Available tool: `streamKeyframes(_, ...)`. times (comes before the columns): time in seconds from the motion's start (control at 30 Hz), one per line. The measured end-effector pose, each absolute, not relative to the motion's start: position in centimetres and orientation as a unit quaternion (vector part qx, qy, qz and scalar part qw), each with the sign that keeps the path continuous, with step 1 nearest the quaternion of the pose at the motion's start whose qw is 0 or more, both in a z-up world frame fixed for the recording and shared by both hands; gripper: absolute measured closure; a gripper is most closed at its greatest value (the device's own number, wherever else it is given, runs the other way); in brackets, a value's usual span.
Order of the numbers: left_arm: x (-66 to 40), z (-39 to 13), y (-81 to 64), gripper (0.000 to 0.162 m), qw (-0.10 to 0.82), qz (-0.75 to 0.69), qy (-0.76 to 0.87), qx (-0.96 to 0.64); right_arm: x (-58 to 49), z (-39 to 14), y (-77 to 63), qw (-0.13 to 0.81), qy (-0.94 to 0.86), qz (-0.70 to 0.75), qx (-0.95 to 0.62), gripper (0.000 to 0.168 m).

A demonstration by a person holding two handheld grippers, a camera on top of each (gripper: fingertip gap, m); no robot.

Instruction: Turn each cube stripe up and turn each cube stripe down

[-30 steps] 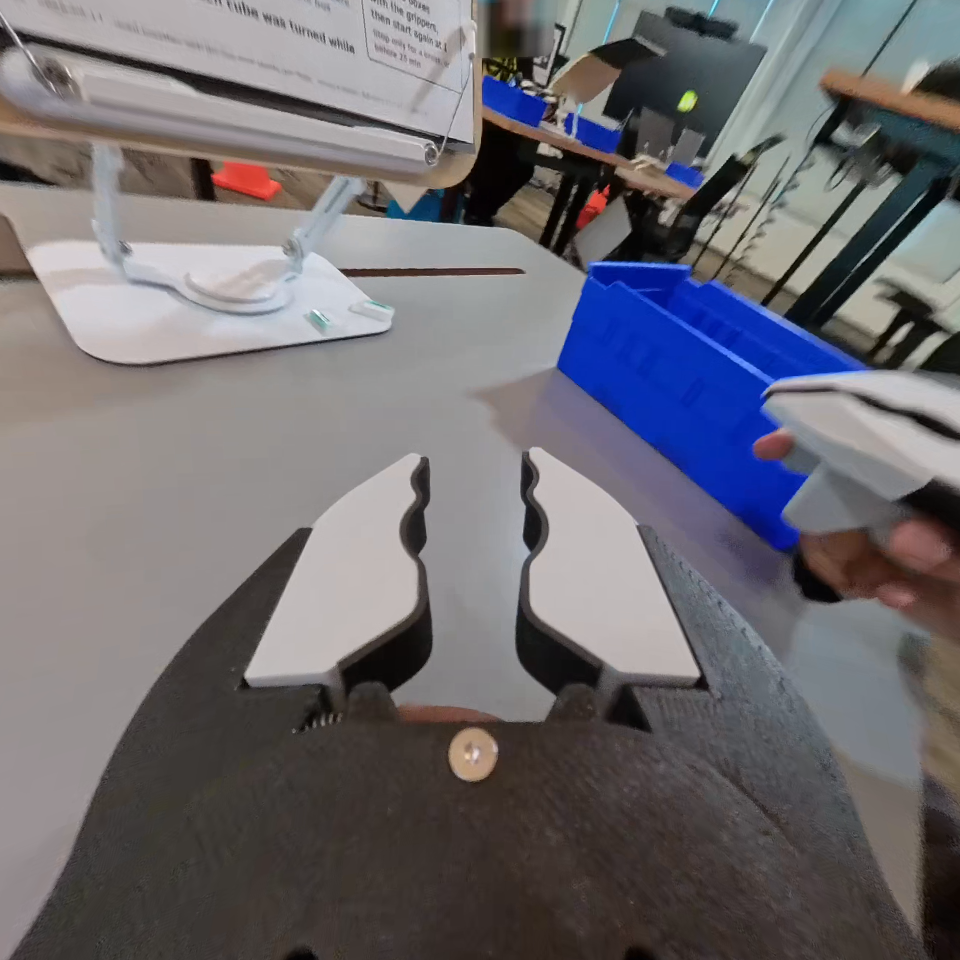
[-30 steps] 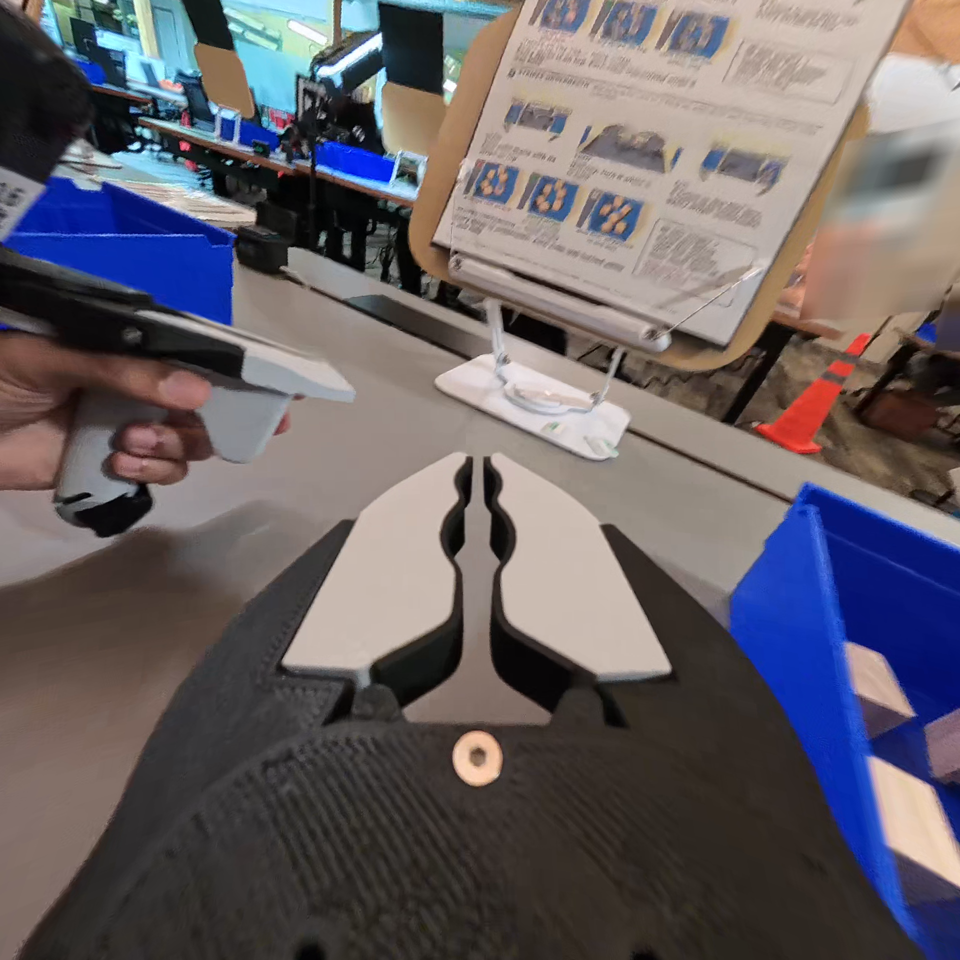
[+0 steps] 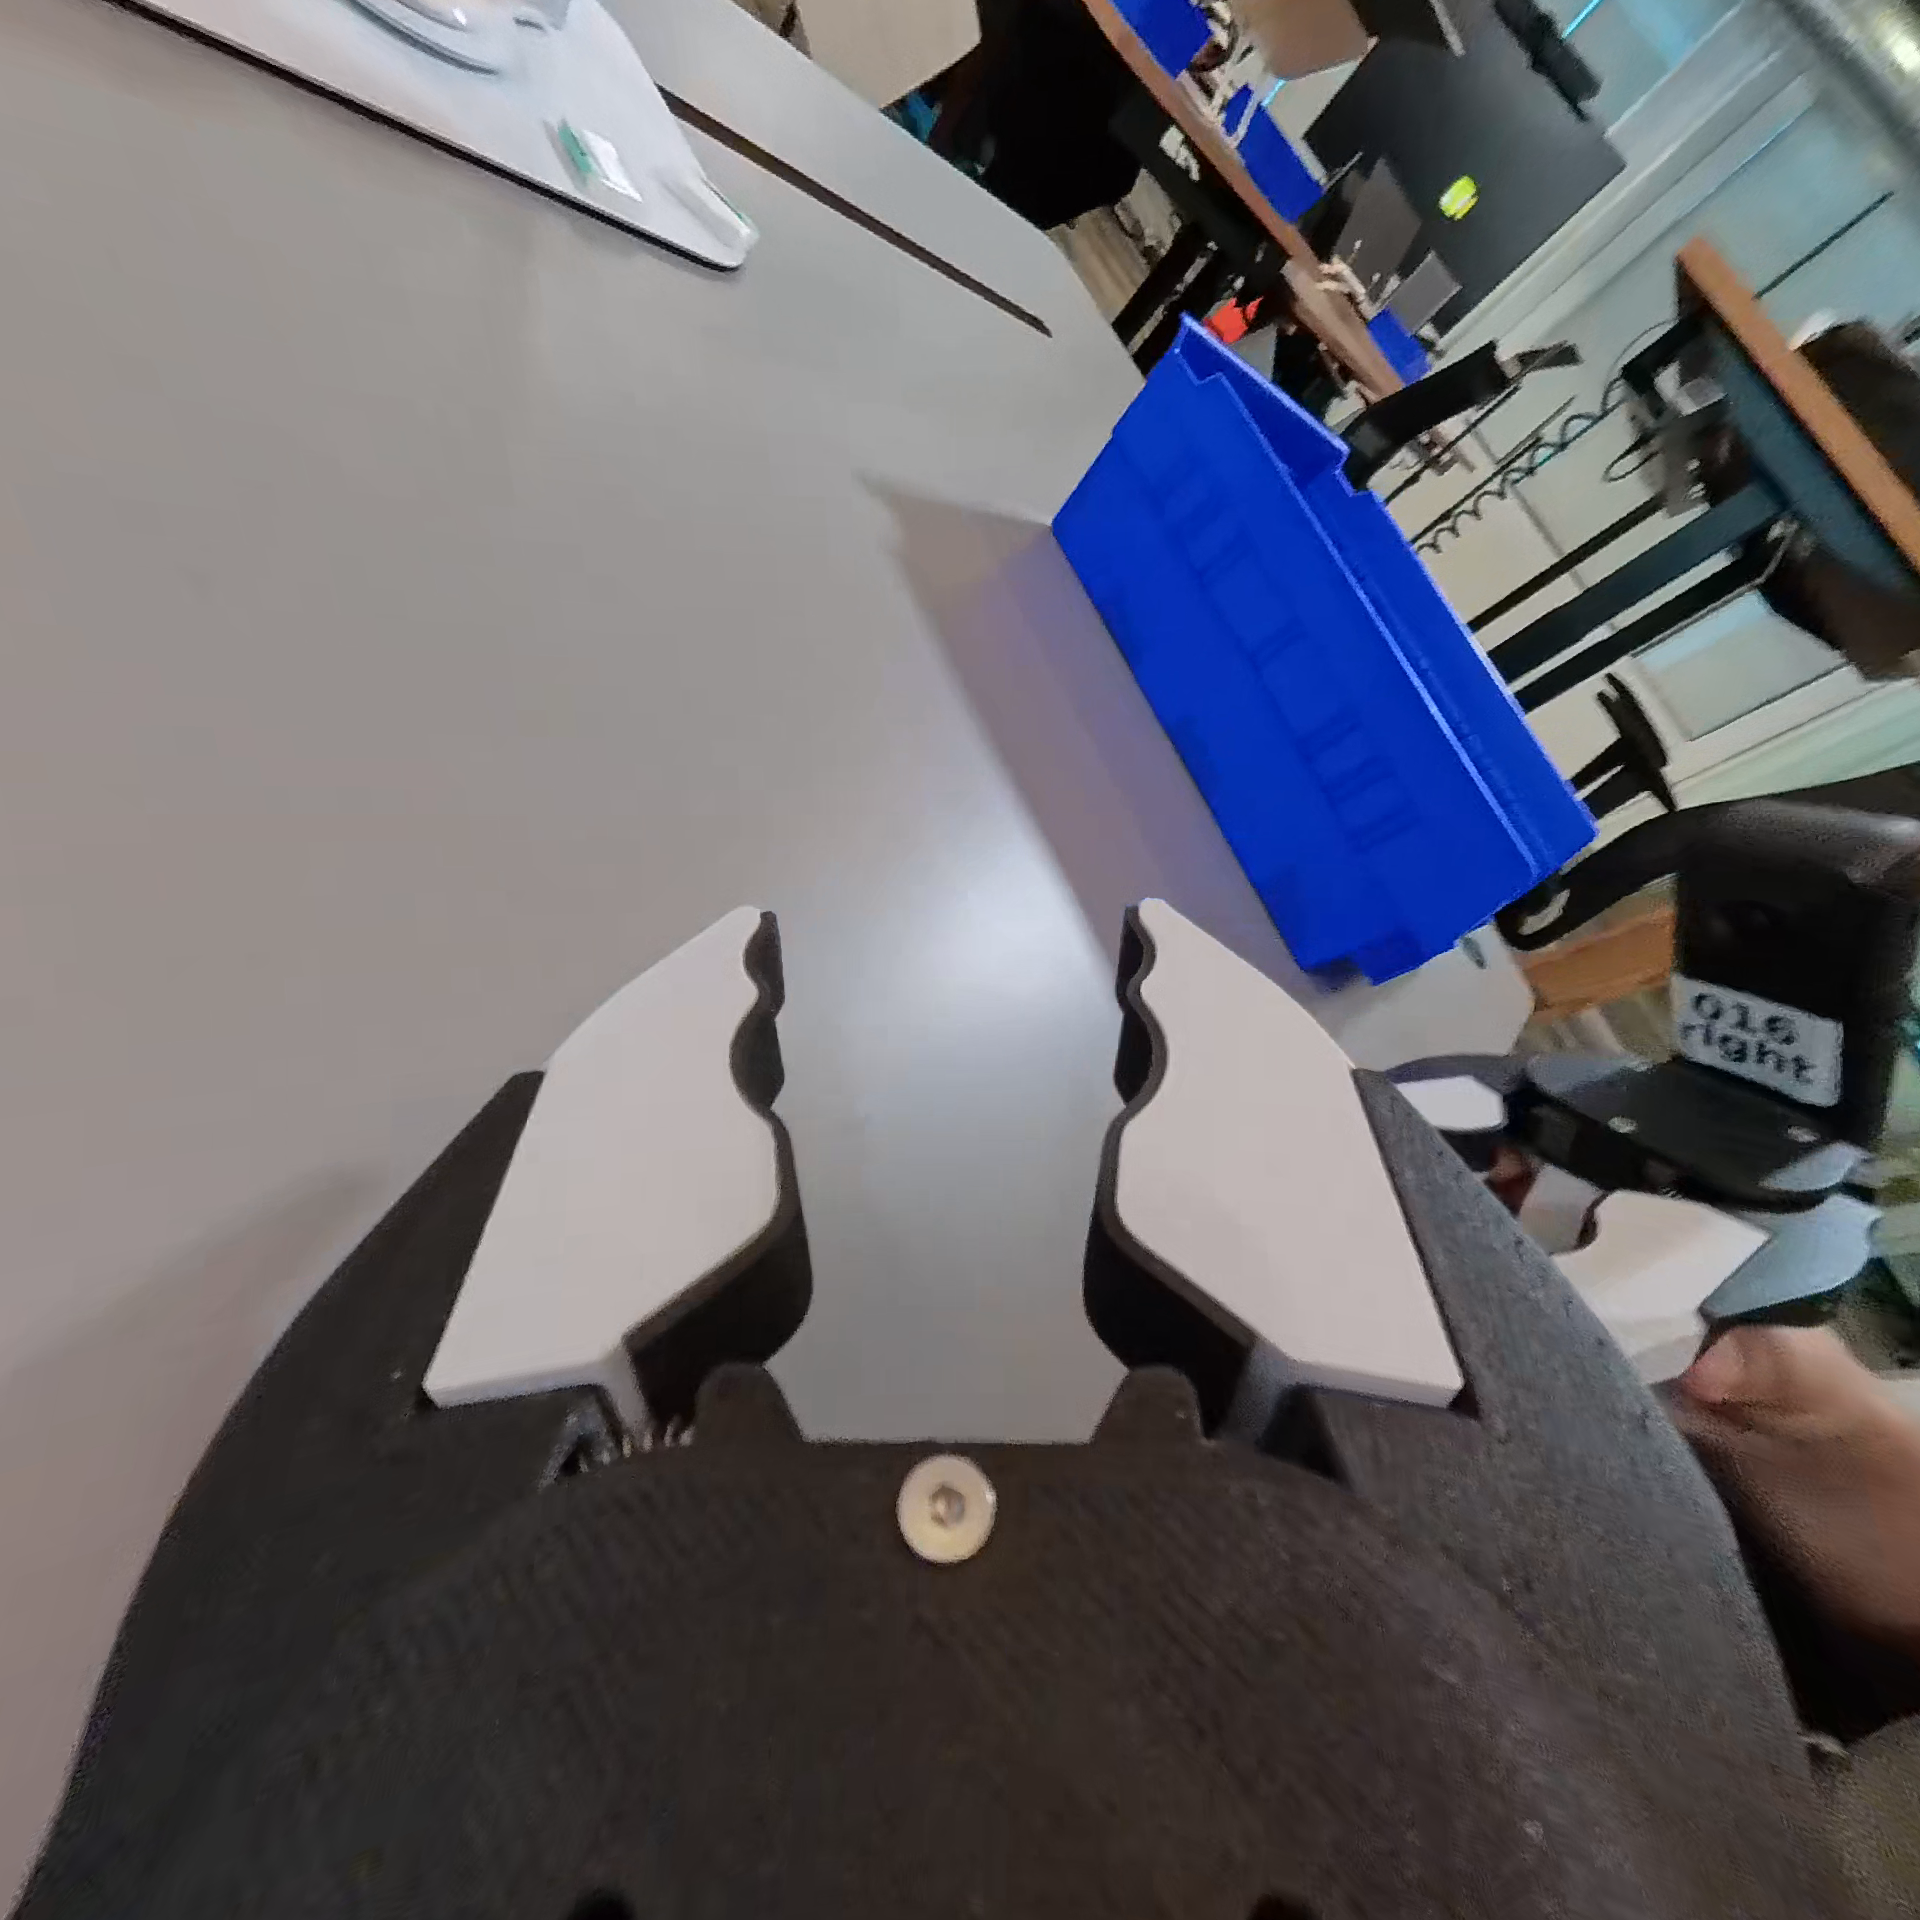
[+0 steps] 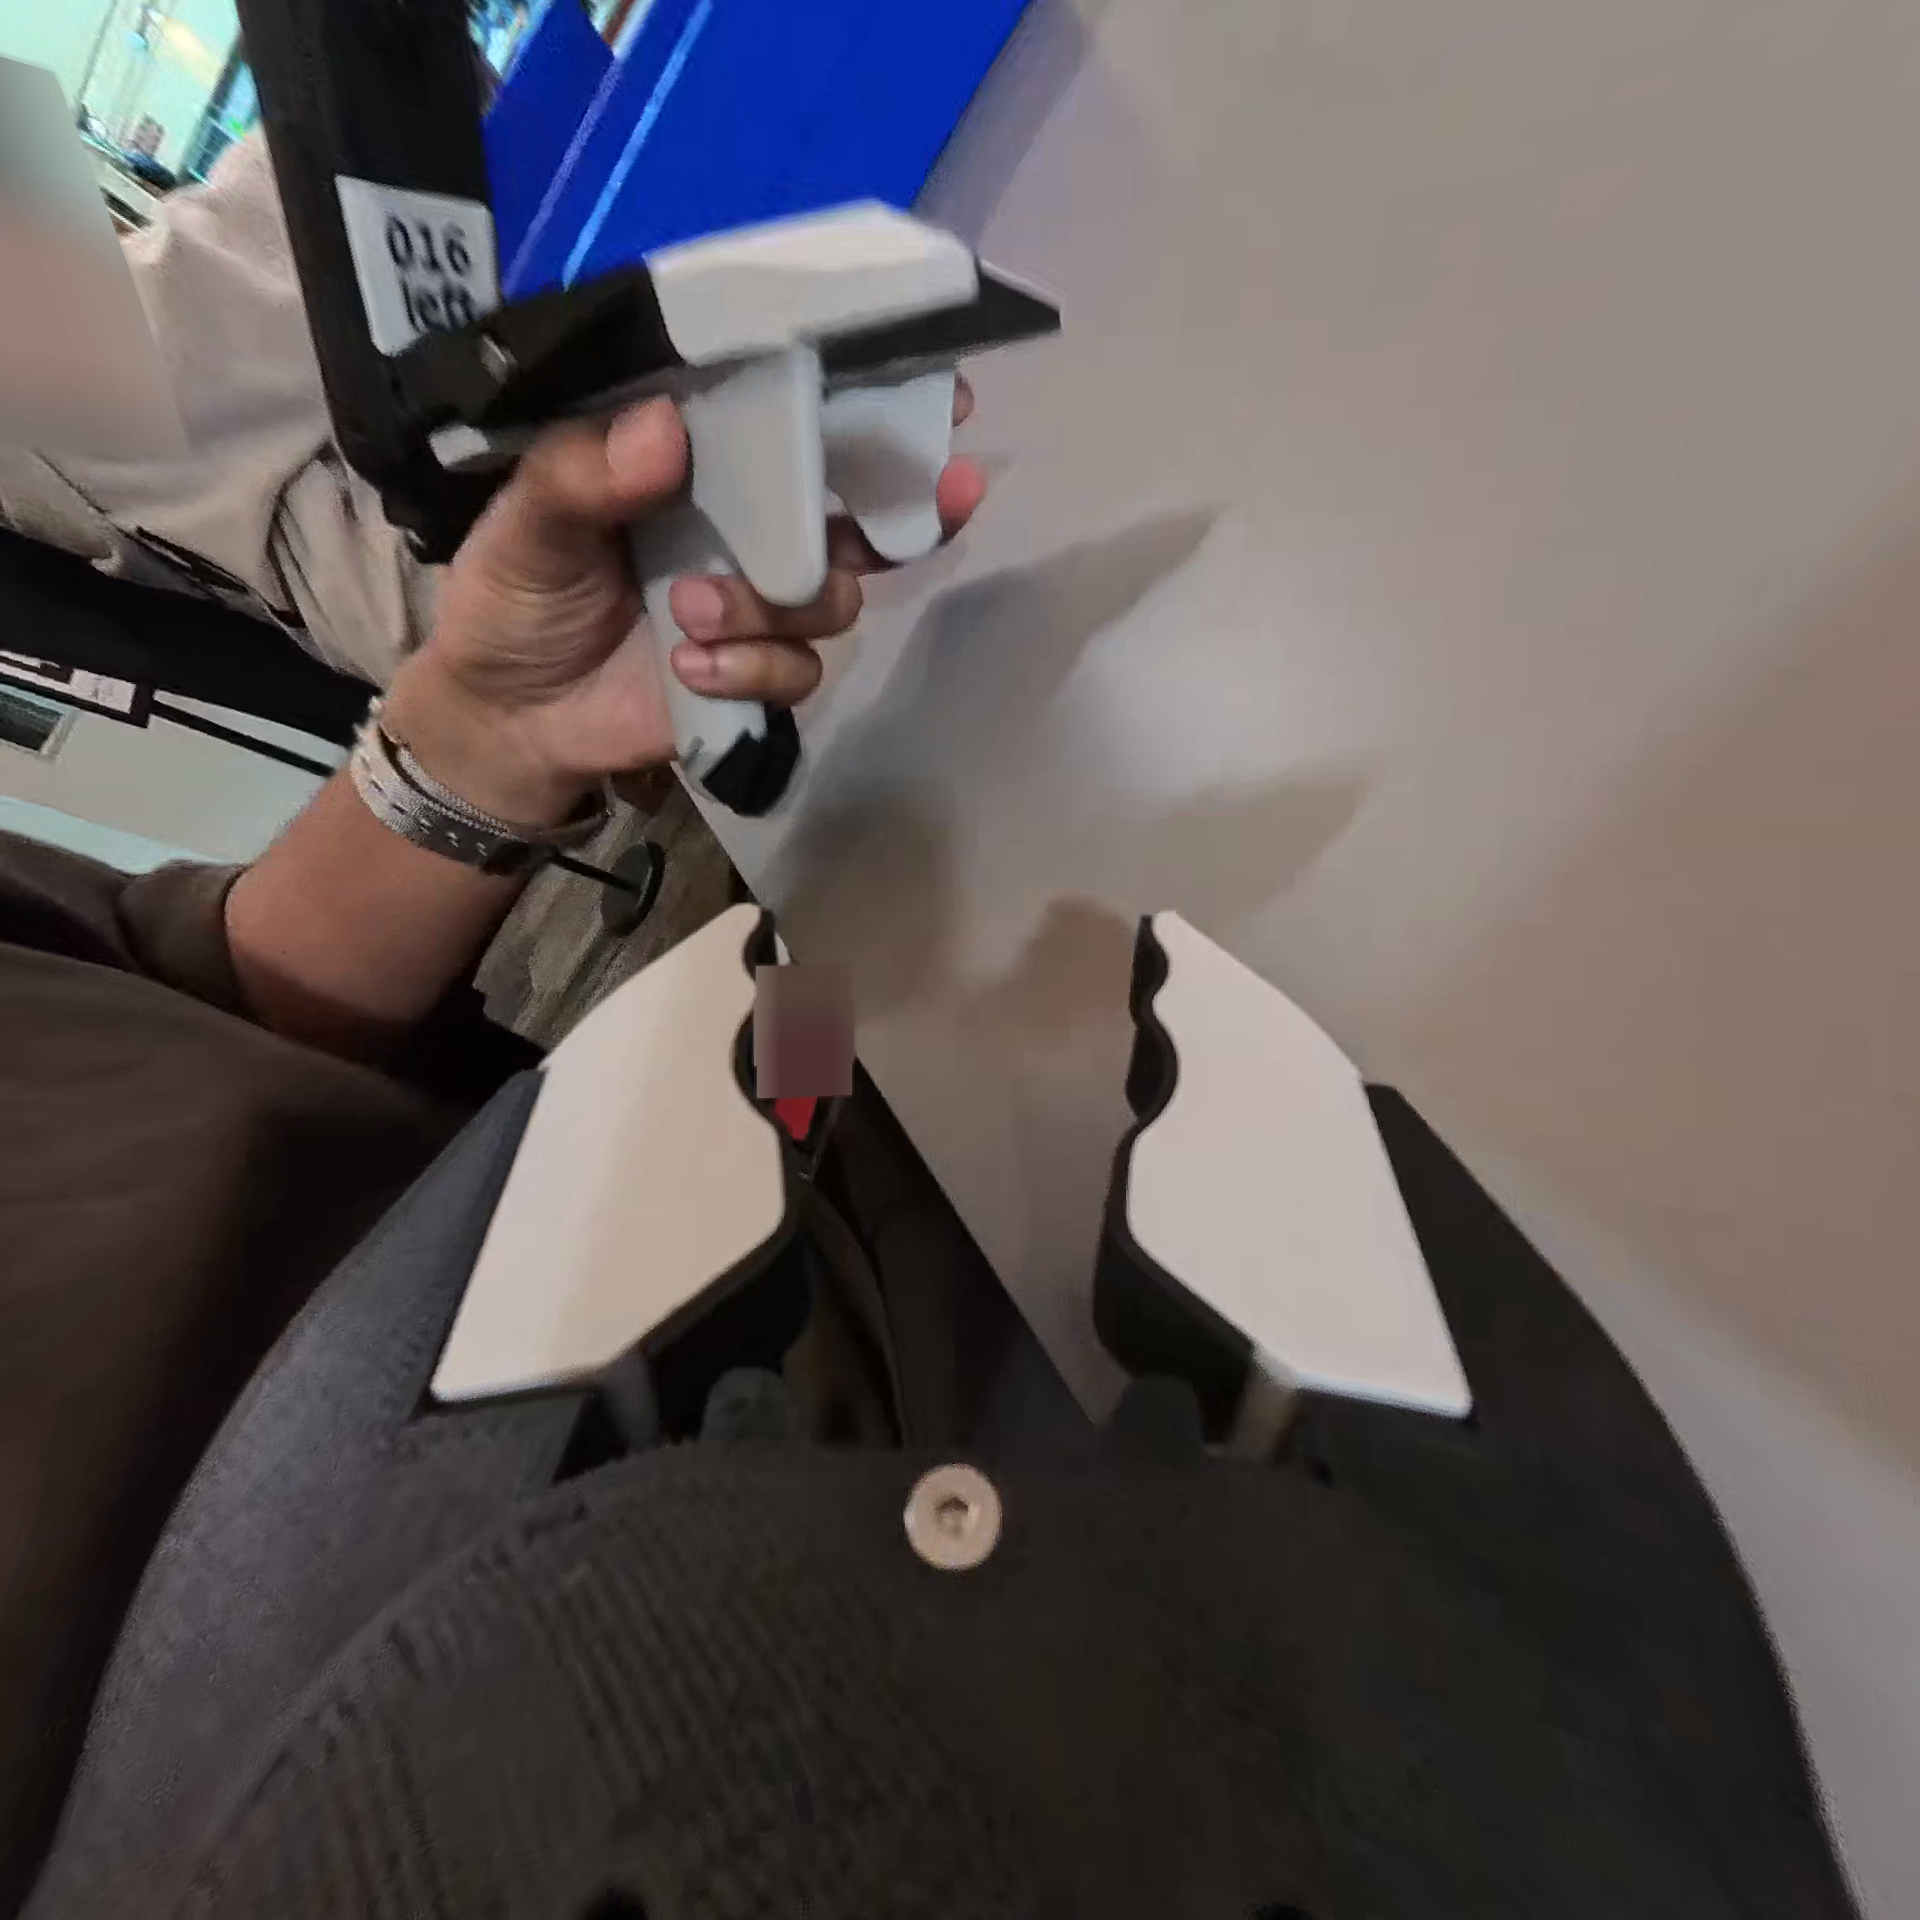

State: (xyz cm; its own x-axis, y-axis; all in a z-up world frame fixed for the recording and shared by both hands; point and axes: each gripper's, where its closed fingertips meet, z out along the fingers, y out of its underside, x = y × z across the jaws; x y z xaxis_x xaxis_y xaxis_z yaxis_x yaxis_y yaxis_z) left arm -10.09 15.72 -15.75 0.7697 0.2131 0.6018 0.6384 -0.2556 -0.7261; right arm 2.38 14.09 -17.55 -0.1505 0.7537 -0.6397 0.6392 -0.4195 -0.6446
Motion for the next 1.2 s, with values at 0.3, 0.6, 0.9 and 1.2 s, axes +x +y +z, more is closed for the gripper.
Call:
streamKeyframes(0.3,-11.3,-16.4,11.9,0.104,0.545,-0.156,-0.293,-0.77,-0.5,-13.9,13.5,0.132,-0.567,0.577,-0.573,0.109)
streamKeyframes(0.6,-13.0,-16.4,8.5,0.105,0.552,-0.123,-0.33,-0.755,-2.0,-10.8,12.7,0.213,-0.584,0.601,-0.502,0.115)
streamKeyframes(0.9,-11.7,-15.8,9.7,0.106,0.555,-0.134,-0.305,-0.762,-1.1,-8.8,16.3,0.254,-0.534,0.621,-0.514,0.119)
streamKeyframes(1.2,-9.4,-15.8,13.5,0.107,0.546,-0.123,-0.225,-0.798,5.1,-2.6,26.8,0.455,-0.402,0.58,-0.542,0.113)
